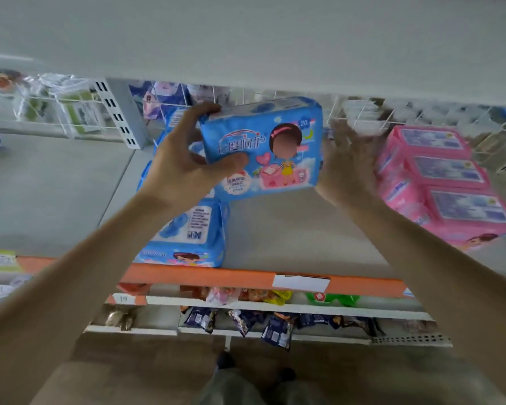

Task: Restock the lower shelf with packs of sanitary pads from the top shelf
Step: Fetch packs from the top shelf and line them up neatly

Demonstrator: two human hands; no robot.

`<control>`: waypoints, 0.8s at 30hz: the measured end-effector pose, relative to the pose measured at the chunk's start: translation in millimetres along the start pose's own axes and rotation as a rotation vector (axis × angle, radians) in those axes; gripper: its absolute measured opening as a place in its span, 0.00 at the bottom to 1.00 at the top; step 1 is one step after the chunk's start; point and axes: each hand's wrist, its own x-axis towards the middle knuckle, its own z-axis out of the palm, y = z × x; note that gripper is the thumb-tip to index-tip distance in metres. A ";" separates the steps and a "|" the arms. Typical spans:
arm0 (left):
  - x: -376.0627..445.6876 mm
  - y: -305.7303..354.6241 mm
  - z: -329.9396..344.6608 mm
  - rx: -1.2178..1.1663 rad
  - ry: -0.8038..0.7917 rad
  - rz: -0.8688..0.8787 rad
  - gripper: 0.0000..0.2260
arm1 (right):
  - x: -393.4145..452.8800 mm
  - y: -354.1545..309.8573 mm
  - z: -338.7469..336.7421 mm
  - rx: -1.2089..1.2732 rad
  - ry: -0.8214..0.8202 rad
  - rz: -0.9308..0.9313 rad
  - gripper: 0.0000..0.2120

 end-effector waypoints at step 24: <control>10.3 -11.1 3.5 0.036 -0.073 0.032 0.33 | 15.6 33.3 45.1 0.013 0.005 0.331 0.25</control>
